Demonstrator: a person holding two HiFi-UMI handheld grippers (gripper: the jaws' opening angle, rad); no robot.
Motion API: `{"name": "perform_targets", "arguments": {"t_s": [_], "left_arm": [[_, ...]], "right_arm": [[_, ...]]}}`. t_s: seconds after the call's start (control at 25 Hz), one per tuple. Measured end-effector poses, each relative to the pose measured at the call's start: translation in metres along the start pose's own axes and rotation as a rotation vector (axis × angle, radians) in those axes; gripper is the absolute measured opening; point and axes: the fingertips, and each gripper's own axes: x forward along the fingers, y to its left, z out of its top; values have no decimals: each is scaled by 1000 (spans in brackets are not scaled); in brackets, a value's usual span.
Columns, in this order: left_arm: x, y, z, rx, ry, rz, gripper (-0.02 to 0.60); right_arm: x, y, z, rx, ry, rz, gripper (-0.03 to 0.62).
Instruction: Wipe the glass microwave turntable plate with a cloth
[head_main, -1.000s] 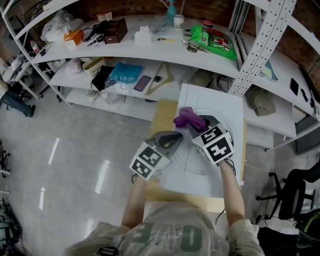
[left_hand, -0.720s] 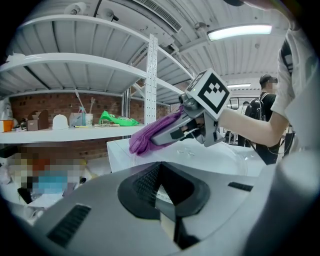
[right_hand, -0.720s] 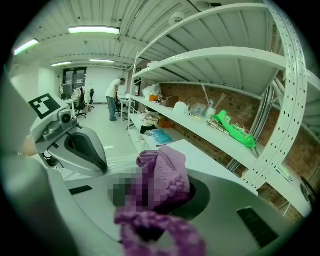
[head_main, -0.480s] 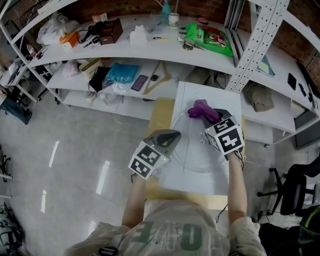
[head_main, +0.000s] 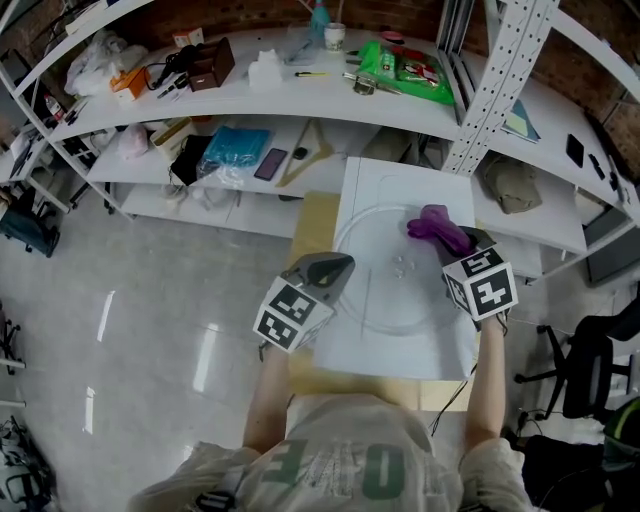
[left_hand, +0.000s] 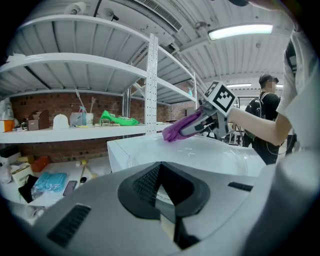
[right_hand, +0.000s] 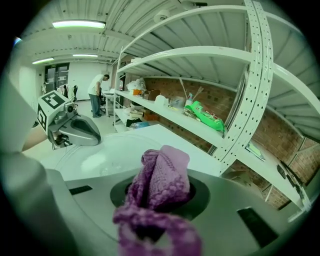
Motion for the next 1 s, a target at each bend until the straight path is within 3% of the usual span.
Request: {"name": "perform_targets", "arguments": {"t_s": [0.32, 0.8, 1.0], "left_arm": [[0, 0, 0, -4, 6, 7, 0], [-1, -1, 1, -1, -9, 31, 0], [-2, 0, 1, 4, -17, 35, 0]], "right_arm": [[-49, 13, -33, 12, 8, -30, 54], [-105, 83, -61, 37, -10, 63, 54], [-106, 117, -55, 40, -31, 166, 54]]}}
